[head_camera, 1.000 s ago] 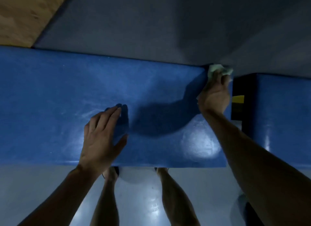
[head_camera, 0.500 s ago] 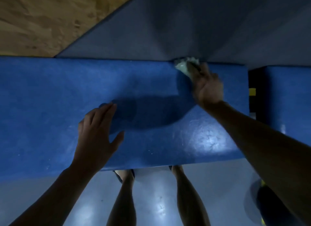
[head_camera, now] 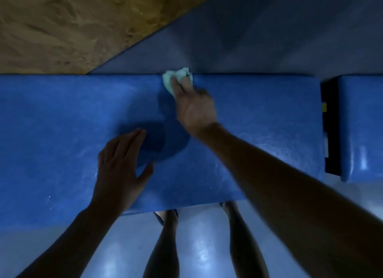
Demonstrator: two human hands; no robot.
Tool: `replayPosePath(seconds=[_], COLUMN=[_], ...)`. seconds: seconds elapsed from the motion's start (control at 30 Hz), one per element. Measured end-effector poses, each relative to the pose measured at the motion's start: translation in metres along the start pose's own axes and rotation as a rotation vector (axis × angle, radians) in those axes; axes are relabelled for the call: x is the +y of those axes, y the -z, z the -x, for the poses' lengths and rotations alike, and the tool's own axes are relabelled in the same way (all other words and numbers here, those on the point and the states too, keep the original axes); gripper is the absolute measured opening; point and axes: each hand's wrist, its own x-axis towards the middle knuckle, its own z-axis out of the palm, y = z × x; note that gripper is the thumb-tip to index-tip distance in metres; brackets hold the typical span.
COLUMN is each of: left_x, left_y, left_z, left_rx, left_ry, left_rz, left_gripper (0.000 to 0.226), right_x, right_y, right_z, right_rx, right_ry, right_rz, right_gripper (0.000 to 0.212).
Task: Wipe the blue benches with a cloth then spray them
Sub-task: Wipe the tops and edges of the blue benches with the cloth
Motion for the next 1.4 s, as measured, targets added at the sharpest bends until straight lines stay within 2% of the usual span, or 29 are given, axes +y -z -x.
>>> replayPosePath(seconds=[0.07,0.17,0.23,0.3,0.33,0.37,0.47,0.57,0.63,0.67,0.77,0.87,0.9,0.97,1.03,1.1,1.13,1.17,1.23,1.3,1.37,1.4], left_x=[-0.003,-0.011,-0.018,-0.023,-0.024,-0.024,-0.023,-0.017,-0.014,-0.012,-0.008,-0.008,-0.009,-0.009,-0.006,-0.001,0.001,0.004,0.008,0.012,0.016,0.019], left_y=[0.002,0.005,0.007,0.007,0.008,0.007,0.005,0.003,0.0,-0.002,-0.004,-0.005,-0.007,-0.01,-0.013,-0.014,-0.014,-0.015,-0.017,-0.019,-0.021,-0.022], left_z=[-0.001,-0.001,0.002,0.007,0.01,0.012,0.014,0.012,0.011,0.011,0.013,0.017,0.019,0.021,0.021,0.019,0.018,0.018,0.018,0.021,0.026,0.03], left_rx=[-0.001,0.003,0.011,0.013,0.011,0.007,-0.02,-0.048,-0.051,-0.046,-0.027,-0.011,-0.005,-0.013,-0.005,0.034,0.047,0.055,0.052,0.047,0.037,0.028], left_ry=[-0.015,-0.025,-0.014,0.006,0.013,0.011,0.001,0.01,-0.008,-0.023,-0.051,-0.064,-0.064,-0.055,-0.077,-0.111,-0.115,-0.109,-0.092,-0.091,-0.108,-0.11], left_rz=[0.001,0.014,0.011,0.012,0.015,0.014,0.012,0.035,0.047,0.048,0.04,0.055,0.068,0.08,0.072,0.054,0.046,0.042,0.038,0.044,0.049,0.052], left_gripper=[0.072,0.072,0.072,0.072,0.072,0.072,0.071,0.074,0.073,0.073,0.071,0.07,0.069,0.067,0.066,0.064,0.063,0.062,0.062,0.062,0.061,0.061], right_x=[0.062,0.129,0.122,0.08,0.052,0.024,-0.033,-0.002,0.053,0.084,0.144,0.114,0.086,0.018,-0.038,-0.039,-0.016,0.012,0.083,0.145,0.166,0.156], right_y=[0.007,0.021,0.02,0.011,0.005,-0.001,-0.008,0.002,0.008,0.011,0.026,0.015,0.005,-0.012,-0.018,-0.013,-0.009,-0.006,0.0,0.015,0.02,0.017], right_z=[0.013,0.035,0.036,0.028,0.024,0.021,0.022,0.034,0.05,0.06,0.089,0.092,0.092,0.094,0.102,0.11,0.109,0.11,0.119,0.135,0.149,0.15], right_rx=[0.015,-0.042,-0.069,-0.034,-0.037,-0.035,-0.026,-0.039,-0.067,-0.074,-0.071,-0.041,-0.004,0.098,0.057,-0.041,-0.032,-0.014,-0.002,-0.038,-0.055,-0.041], right_ry=[0.074,-0.171,-0.401,-0.599,-0.631,-0.582,-0.207,0.189,0.279,0.217,-0.203,-0.628,-0.689,-0.56,-0.199,0.148,0.235,0.244,0.056,-0.319,-0.619,-0.707], right_rz=[0.049,0.099,0.051,-0.061,-0.123,-0.168,-0.14,-0.008,0.081,0.112,0.155,0.03,-0.032,-0.134,-0.136,-0.115,-0.107,-0.077,0.029,0.084,0.069,0.053], right_gripper=[0.055,0.052,0.057,0.058,0.057,0.054,0.058,0.062,0.06,0.055,0.054,0.068,0.07,0.065,0.058,0.056,0.057,0.059,0.059,0.062,0.069,0.072])
